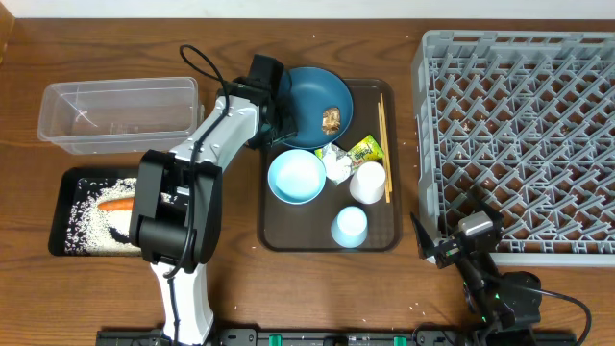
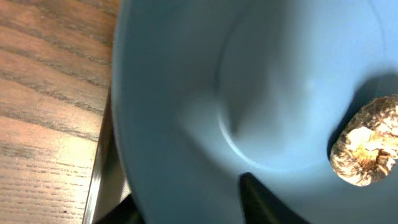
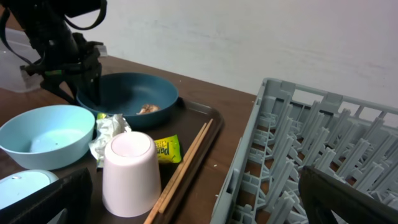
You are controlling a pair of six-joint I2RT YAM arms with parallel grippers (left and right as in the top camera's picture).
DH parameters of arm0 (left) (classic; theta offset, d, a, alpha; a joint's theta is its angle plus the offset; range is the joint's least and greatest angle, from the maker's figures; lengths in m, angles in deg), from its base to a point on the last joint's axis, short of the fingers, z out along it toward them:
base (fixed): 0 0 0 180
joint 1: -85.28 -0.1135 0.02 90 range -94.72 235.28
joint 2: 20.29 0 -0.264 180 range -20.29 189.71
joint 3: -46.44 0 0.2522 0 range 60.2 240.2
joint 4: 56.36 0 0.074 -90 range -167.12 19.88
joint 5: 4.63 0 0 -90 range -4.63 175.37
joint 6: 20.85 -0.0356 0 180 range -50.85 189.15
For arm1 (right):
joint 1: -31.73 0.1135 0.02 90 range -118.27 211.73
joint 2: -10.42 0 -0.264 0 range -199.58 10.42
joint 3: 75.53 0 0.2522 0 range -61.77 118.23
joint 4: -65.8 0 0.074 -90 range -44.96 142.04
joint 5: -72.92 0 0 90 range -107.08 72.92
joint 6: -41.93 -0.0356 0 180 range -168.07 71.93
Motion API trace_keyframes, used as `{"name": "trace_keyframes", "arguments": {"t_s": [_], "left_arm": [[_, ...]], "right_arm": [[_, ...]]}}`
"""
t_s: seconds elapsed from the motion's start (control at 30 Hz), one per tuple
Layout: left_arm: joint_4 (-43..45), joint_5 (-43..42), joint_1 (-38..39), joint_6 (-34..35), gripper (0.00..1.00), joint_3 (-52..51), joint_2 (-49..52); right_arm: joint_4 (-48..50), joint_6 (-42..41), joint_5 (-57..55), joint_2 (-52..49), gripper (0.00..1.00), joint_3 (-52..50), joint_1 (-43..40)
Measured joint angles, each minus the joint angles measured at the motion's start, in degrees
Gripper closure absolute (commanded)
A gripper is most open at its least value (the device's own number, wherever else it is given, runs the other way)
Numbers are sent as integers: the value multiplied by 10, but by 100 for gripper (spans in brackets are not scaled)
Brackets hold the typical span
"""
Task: Sort waste into correct bins and load items into the dishwasher rack
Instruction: 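Lift the dark-teal plate with the left gripper off the brown tray, then carry the plate over the black tray and tilt it to dump scraps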
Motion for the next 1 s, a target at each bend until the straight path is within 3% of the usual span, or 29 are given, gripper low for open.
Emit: {"name": "trace_keyframes", "arguments": {"t_s": [0.13, 0.23, 0.33, 0.6, 1.0], "left_arm": [[0, 0, 0, 0, 71, 0, 0], [0, 0, 0, 1, 80, 0, 0], [1, 0, 0, 4, 94, 0, 0], [2, 9, 0, 3, 94, 0, -9], [-3, 40, 0, 2, 94, 0, -101]], "right_arm": [[0, 0, 0, 0, 1, 0, 0], [0, 0, 0, 0, 1, 0, 0], [0, 0, 0, 0, 1, 0, 0], [0, 0, 0, 0, 1, 0, 0], [0, 0, 0, 0, 1, 0, 0]]}}
